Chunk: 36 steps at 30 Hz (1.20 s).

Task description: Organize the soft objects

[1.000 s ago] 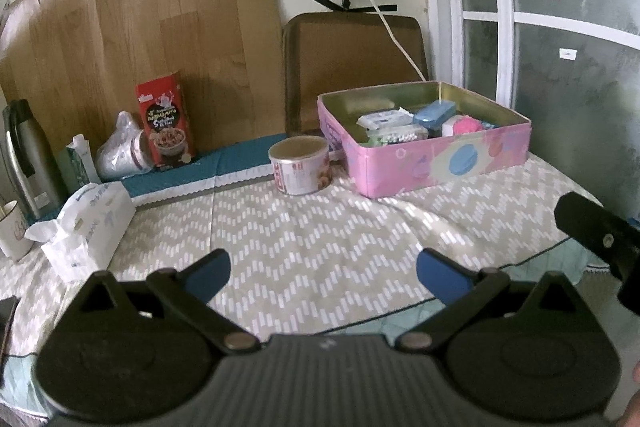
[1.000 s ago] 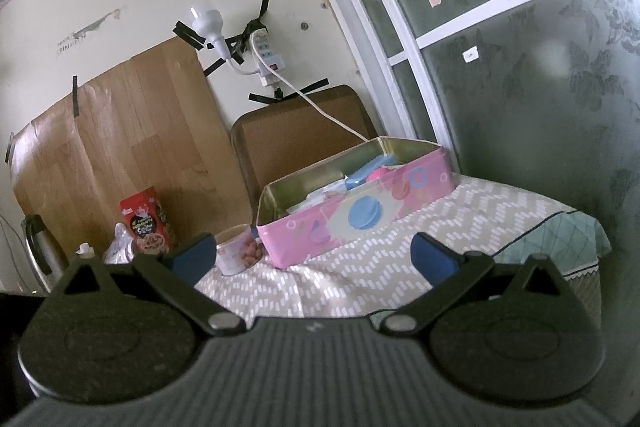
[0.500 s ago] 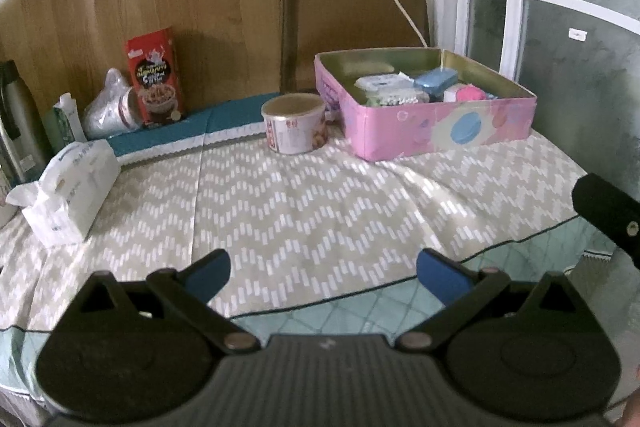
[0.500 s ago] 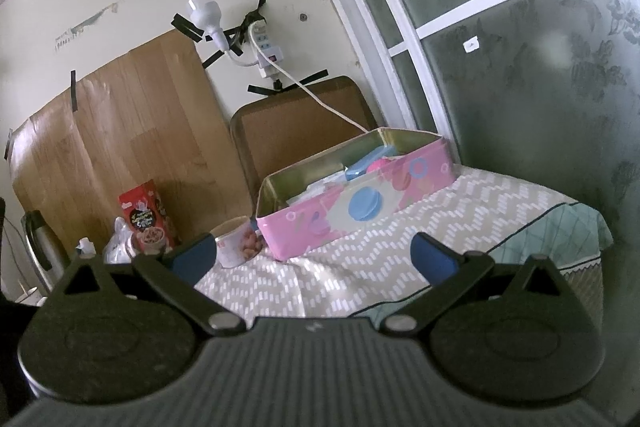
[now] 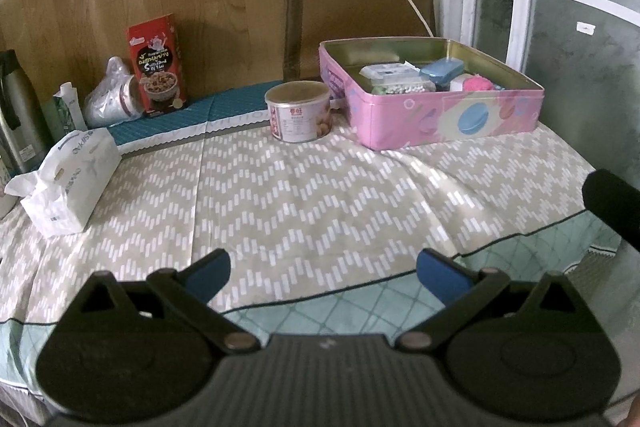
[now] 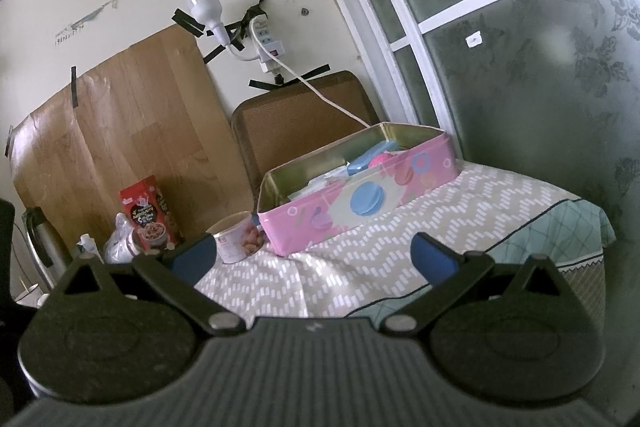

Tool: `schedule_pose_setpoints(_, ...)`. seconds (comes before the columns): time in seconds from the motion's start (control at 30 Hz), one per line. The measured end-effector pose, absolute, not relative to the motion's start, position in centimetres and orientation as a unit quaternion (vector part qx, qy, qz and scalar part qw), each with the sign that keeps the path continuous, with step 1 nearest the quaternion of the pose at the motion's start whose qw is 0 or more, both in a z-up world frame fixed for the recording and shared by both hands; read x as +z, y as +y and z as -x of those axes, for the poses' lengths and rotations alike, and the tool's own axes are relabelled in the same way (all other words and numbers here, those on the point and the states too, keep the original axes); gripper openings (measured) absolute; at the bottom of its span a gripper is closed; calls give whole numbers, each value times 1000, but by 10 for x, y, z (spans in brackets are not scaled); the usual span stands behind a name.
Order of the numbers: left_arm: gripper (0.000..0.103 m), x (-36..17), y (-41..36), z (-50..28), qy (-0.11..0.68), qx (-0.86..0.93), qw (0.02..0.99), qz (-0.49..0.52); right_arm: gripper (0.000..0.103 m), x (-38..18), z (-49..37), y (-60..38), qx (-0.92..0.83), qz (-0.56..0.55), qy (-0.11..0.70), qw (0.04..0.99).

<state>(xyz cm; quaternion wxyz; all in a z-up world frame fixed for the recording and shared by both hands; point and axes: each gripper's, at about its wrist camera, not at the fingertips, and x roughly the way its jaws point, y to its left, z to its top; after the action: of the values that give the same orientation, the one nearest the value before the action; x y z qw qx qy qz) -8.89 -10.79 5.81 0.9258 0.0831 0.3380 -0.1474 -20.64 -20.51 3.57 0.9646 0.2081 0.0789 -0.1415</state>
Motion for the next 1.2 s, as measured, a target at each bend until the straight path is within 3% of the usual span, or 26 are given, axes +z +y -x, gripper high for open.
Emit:
schedule_pose_setpoints(0.47,103,75,-104,102,271,-125,949,-98,103,41,211,-196,-140,-175,52,973)
schedule_pose_setpoints(1.2,103,71,-100,98,289,-135,944,-91,103,42,211,-196,-139,-176,53,973)
